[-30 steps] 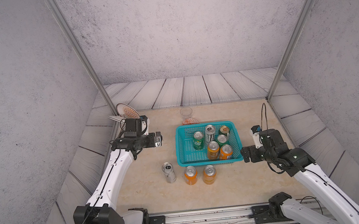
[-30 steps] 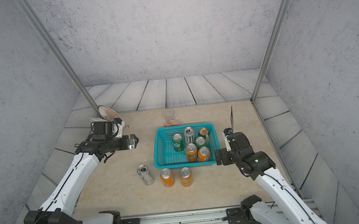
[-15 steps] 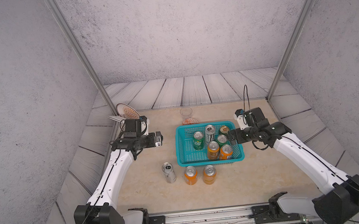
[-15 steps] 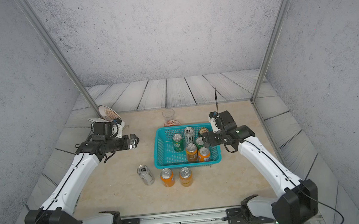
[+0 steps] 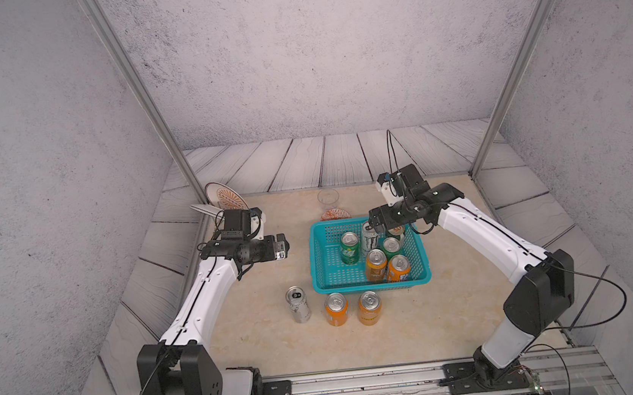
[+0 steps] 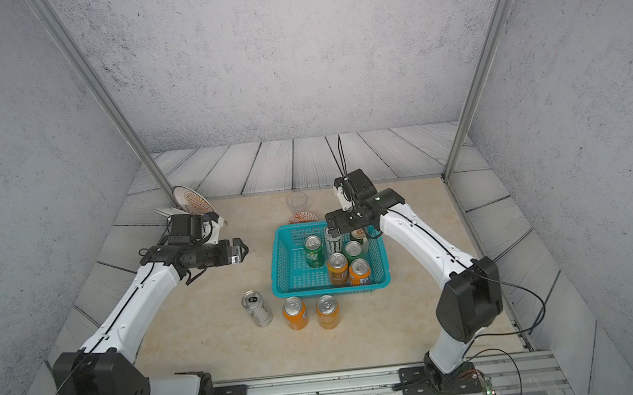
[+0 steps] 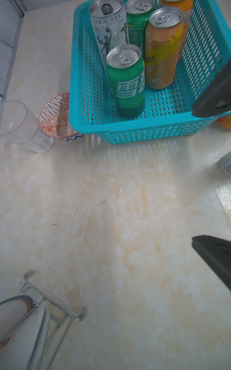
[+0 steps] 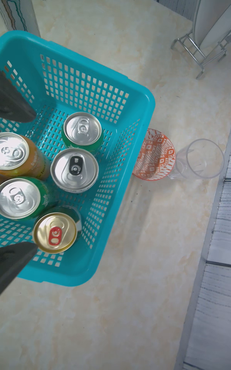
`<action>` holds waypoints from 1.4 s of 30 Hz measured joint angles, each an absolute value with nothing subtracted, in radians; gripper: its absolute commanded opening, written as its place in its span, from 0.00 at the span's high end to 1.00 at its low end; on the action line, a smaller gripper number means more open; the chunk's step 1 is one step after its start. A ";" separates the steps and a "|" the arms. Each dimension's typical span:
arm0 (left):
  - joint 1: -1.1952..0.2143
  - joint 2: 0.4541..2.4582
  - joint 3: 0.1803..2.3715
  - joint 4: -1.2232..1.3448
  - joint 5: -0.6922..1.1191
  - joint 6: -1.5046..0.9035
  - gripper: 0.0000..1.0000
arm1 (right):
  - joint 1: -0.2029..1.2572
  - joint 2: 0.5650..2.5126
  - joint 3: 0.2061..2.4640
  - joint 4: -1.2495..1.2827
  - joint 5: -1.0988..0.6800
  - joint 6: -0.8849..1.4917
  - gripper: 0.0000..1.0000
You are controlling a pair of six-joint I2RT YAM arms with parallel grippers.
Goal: Take out the drinks from the basket
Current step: Pick up the drink from the basket.
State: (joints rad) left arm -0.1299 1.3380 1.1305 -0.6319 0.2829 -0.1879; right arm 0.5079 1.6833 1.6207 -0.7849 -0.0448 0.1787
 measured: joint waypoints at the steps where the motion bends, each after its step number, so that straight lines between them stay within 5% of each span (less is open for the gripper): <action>1: -0.130 1.338 1.131 -0.632 0.283 -0.188 0.01 | 0.517 1.704 1.636 -0.789 -0.037 0.174 0.04; 15: -0.130 1.366 1.131 -0.636 0.289 -0.187 0.01 | 0.559 1.972 1.840 -0.900 0.036 0.137 0.14; 35: -0.125 1.366 1.131 -0.640 0.302 -0.187 0.01 | 0.574 2.046 1.839 -0.921 0.048 0.149 0.43; 42: -0.125 1.366 1.131 -0.640 0.303 -0.187 0.01 | 0.582 2.044 1.838 -0.920 0.062 0.157 0.47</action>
State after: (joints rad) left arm -0.1246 1.3659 1.1305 -0.6395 0.3035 -0.1875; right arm 0.5819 2.0441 1.8381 -0.9203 0.0620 0.1570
